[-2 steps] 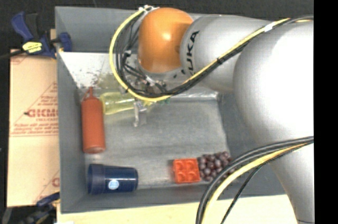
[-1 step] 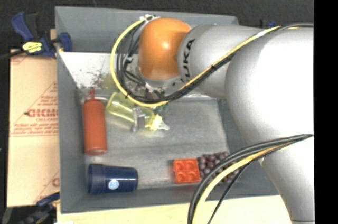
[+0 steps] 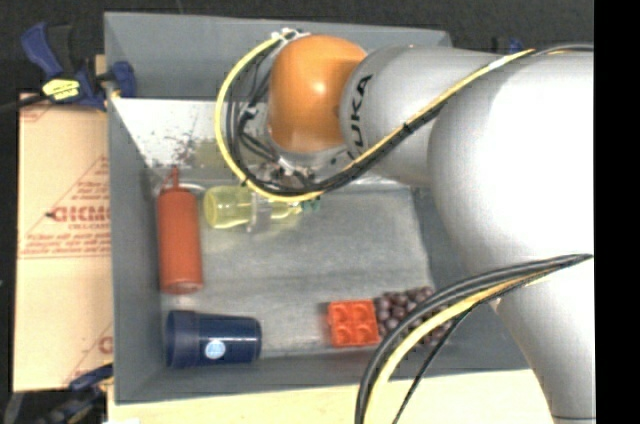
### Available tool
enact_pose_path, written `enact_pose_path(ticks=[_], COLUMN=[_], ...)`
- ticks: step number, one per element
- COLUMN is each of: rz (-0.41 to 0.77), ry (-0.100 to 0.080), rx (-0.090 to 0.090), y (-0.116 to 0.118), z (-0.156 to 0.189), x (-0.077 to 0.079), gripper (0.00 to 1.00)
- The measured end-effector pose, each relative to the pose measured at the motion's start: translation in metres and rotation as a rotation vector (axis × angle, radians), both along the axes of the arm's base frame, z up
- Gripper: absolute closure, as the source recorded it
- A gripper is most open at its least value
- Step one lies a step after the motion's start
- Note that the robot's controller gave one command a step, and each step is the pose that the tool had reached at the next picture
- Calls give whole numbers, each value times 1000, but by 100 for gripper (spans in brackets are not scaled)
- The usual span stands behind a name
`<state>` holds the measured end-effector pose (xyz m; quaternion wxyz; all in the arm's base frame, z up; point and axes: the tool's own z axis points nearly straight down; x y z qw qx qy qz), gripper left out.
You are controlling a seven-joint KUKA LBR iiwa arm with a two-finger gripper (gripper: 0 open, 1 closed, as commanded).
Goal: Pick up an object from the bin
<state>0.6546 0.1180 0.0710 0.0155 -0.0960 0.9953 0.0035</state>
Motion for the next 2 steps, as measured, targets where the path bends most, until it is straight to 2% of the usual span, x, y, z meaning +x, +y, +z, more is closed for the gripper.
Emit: enact_pose_path(ticks=[1,2], rz=[-1,-1], ry=[0,3], rx=[0,0], y=[0,0], z=[0,15], x=[0,-1], gripper=[100,100])
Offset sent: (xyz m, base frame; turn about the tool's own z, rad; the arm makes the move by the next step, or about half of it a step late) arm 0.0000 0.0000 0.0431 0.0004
